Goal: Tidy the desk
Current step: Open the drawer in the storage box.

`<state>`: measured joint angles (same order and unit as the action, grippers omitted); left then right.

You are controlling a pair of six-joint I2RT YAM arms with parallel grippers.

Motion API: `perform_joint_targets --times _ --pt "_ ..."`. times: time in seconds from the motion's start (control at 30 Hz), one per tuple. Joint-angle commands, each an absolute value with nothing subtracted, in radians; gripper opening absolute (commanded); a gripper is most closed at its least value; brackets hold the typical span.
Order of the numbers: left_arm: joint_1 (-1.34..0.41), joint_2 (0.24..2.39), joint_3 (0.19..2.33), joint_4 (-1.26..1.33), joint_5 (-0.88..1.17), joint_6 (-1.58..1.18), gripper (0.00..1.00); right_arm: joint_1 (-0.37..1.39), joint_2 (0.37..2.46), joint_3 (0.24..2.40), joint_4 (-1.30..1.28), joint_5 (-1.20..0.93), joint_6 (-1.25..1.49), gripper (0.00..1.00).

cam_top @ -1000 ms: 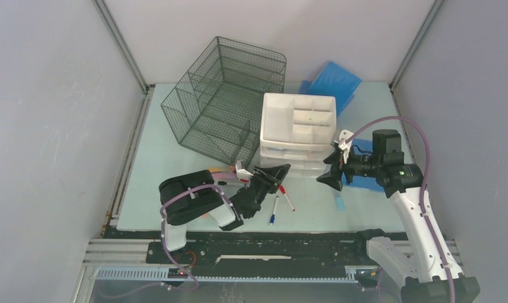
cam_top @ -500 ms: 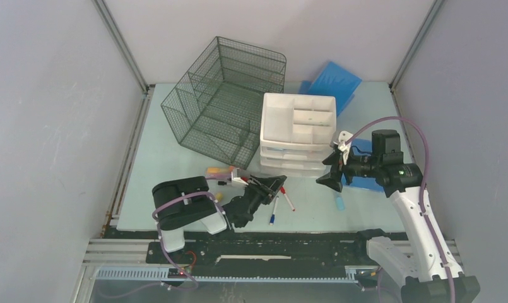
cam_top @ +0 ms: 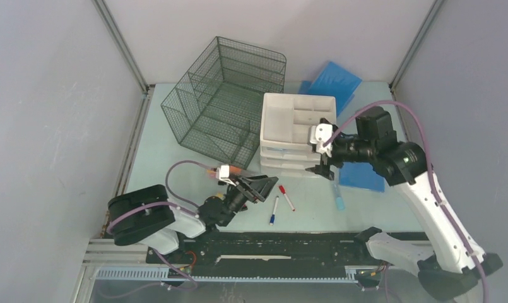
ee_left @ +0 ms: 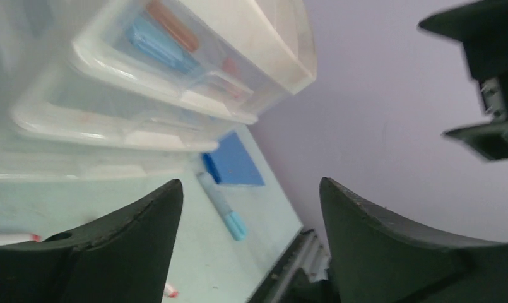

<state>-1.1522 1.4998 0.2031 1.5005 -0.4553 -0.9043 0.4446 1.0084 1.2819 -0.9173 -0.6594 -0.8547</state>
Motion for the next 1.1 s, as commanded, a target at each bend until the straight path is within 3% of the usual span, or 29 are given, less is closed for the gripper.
perform_joint_targets --times 0.0,0.03,0.07,0.27,0.53,0.67,0.87,1.07 --pt "-1.108 1.379 0.141 1.520 -0.397 -0.704 0.92 0.528 1.201 1.469 -1.054 -0.461 -0.955 0.93" --pt "-1.105 1.343 0.123 1.519 -0.414 -0.677 0.99 0.530 1.250 1.521 -1.087 -0.459 -0.953 0.92" --pt "-1.103 1.307 0.105 1.519 -0.439 -0.657 1.00 0.531 1.295 1.568 -1.114 -0.451 -0.945 0.90" --pt "-1.042 1.131 0.012 1.490 -0.396 -0.636 1.00 0.534 1.462 1.729 -1.198 -0.362 -0.904 0.81" --pt "-1.020 0.972 -0.007 1.293 -0.327 -0.686 0.98 0.542 1.557 1.713 -1.235 -0.352 -0.877 0.65" --pt "-1.020 0.925 0.047 1.169 -0.307 -0.719 0.96 0.554 1.578 1.677 -1.194 -0.321 -0.867 0.48" --pt "-1.021 0.979 0.085 1.156 -0.274 -0.847 0.91 0.552 1.574 1.681 -1.194 -0.329 -0.848 0.01" --pt "-1.020 1.158 0.133 1.300 -0.212 -0.998 0.88 0.499 1.497 1.690 -1.134 -0.382 -0.724 0.00"
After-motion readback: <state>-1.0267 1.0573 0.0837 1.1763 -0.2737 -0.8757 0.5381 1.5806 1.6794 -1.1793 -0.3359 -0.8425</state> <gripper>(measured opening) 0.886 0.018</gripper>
